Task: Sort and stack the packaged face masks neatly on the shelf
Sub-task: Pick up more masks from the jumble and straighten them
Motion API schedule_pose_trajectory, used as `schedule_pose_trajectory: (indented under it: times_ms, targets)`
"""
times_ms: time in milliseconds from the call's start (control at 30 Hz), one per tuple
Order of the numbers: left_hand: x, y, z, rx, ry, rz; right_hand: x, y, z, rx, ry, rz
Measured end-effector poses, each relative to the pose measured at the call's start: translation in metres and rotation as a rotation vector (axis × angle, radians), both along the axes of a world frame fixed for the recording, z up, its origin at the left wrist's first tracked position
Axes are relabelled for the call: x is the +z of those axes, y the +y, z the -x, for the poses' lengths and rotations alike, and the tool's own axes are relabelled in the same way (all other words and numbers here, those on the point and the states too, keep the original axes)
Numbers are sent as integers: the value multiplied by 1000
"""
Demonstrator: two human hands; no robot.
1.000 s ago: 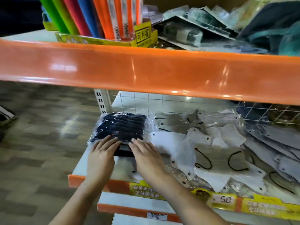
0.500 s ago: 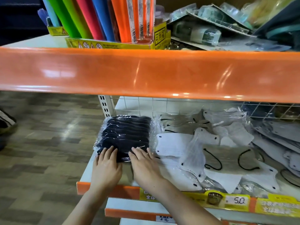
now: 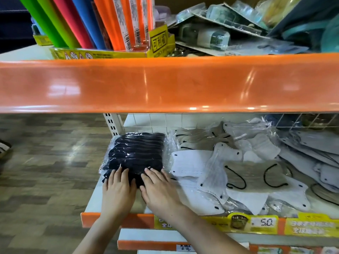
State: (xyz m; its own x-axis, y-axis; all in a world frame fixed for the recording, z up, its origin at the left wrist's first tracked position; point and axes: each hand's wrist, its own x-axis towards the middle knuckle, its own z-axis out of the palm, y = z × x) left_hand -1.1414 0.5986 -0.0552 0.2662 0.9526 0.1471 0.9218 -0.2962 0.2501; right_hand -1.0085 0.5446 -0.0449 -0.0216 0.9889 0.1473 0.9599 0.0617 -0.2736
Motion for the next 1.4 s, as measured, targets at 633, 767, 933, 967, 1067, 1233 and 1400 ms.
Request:
schedule_pose_trajectory:
  times_ms: [633, 767, 933, 967, 1067, 1233, 1400]
  targets:
    - [24, -82, -184, -432, -335, -112, 11, -87, -176, -313, -63, -436]
    - [19, -109, -230, -468, -313, -119, 13, -121, -223, -437, -97, -430]
    - [22, -145, -280, -492, -203, -220, 12, -156, -280, -574, -130, -329]
    - [23, -152, -290, -494, -189, -229, 11, -162, -290, -589, -126, -306]
    - [27, -169, -318, -529, -237, -218, 11, -178, -317, -607, -127, -250]
    - [33, -189, -362, -632, -282, -226, 8, -198, -363, -632, -132, -183]
    - [27, -197, -398, -663, -201, -198, 5, -211, -396, -690, -141, -157]
